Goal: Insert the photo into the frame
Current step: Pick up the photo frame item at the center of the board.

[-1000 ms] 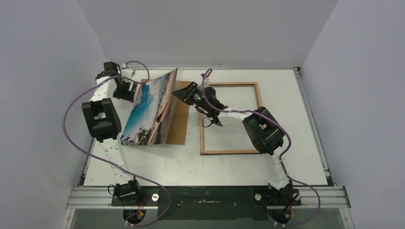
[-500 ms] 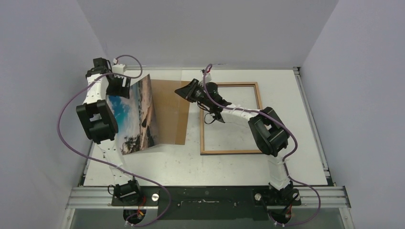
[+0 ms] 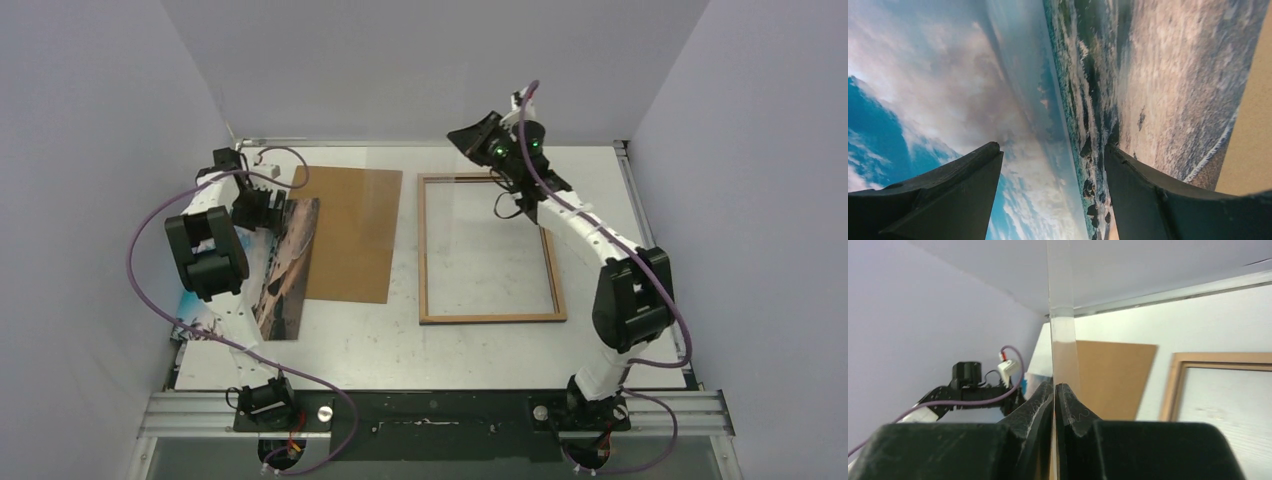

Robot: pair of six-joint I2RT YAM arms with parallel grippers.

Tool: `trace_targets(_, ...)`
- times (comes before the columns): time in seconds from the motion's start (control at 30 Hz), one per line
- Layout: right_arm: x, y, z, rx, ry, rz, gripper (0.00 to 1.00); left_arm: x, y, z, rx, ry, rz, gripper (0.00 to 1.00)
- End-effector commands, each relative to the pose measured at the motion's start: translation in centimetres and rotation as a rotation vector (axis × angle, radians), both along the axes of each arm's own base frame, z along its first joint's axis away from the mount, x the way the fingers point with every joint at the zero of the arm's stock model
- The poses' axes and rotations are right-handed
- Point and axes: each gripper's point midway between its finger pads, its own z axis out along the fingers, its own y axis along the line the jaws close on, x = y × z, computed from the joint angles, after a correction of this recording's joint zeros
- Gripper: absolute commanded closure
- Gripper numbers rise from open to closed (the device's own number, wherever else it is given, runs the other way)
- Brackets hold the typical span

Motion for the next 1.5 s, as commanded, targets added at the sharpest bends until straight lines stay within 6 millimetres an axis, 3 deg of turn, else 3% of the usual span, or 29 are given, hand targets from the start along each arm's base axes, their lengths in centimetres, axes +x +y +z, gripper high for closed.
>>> trace_targets(0.0,-0.5,-6.8,0.9,-0.063,0.043,-0.076,0.95,2.5,-1.2,3.2,0.017,-0.125,-0.038,0.28)
trace_targets(0.13,-1.1,-13.5,-3.2,-0.198,0.178,-0.177,0.95,3.4,-3.4,4.6,0.008,-0.151,-0.079,0.28)
trace_targets(0.33,-3.6,-20.1,-9.1,-0.313,0.363,-0.202,0.95,4.5,-8.1,6.1,-0.005,-0.184,-0.164,0.28)
trace_targets(0.43,-4.8,-21.4,-11.7,-0.409,0.435,-0.185,0.95,5.1,-10.6,6.7,-0.004,-0.195,-0.215,0.28)
trace_targets(0.5,-5.6,-22.3,-13.0,-0.469,0.482,-0.194,0.95,5.1,-11.3,6.6,0.012,-0.187,-0.228,0.28)
trace_targets(0.73,-6.5,-22.5,-13.5,-0.485,0.494,-0.178,0.95,4.4,-9.7,6.6,0.039,-0.167,-0.214,0.28)
trace_targets(0.83,-6.9,-22.4,-14.3,-0.512,0.524,-0.133,0.95,4.0,-10.5,7.3,0.023,-0.177,-0.233,0.28)
trace_targets(0.9,-7.4,-22.9,-14.6,-0.553,0.534,-0.127,0.95,3.7,-12.1,7.8,0.006,-0.187,-0.263,0.28)
trace_targets(1.2,-8.3,-24.3,-15.6,-0.633,0.568,-0.159,0.95,1.9,-24.3,8.5,-0.049,-0.182,-0.456,0.26)
trace_targets(1.47,-8.0,-25.8,-13.6,-0.577,0.537,-0.239,0.95,4.1,-34.2,8.8,-0.153,-0.203,-0.414,0.22)
